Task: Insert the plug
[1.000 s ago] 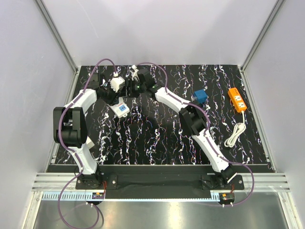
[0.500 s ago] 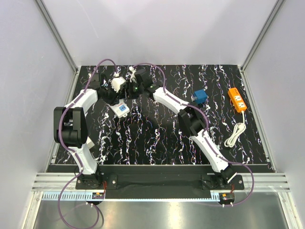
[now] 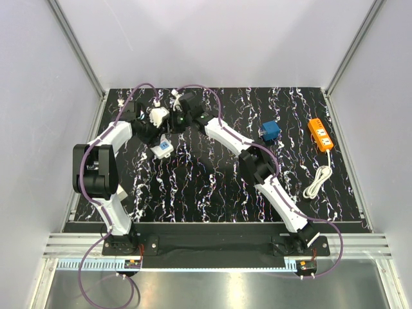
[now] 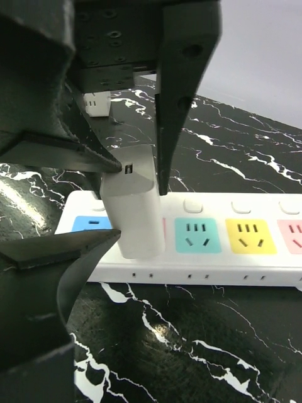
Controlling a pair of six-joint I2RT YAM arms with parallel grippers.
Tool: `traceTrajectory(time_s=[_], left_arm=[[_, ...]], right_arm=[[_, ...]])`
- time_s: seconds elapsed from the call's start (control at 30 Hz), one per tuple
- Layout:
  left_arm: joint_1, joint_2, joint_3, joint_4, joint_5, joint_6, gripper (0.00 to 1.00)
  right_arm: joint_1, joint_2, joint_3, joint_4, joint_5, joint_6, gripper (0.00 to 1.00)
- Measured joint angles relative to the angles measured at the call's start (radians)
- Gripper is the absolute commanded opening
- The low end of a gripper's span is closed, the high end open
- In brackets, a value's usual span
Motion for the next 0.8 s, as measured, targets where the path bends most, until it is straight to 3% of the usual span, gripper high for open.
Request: traceTrajectory(time_s=[0.1,0.13,0.17,0.2,0.53,0.8], left_arm=[[0.001,0.0,-0.002,-0.012,-0.006,-0.008,0.59],[0.001,0.0,-0.002,-0.013,-0.007,-0.009,0.72],[0.001,0.0,-0.002,-0.014,-0.008,-0.008,0.96],[0.0,0.0,-0.003,-0.019,-0.009,-0.008,0.99],[-0.001,-0.048,-0.018,-0.069,-0.026,-0.045,0.99],[-0.004,-0.208,-0.03,-0.07,-0.135,-0.096,0.99]], right_arm=[[0.003,0.011,0.015,-0.001,0.0,0.003,0.42],[0.003,0.011,0.017,-0.002,0.0,0.003,0.41],[0.003,0.011,0.019,-0.003,0.001,0.003,0.41],[0.003,0.011,0.02,-0.002,0.004,0.003,0.41],[0.006,0.013,0.03,-0.003,0.045,0.001,0.39],[0.016,0.025,0.048,-0.002,0.052,-0.005,0.38]])
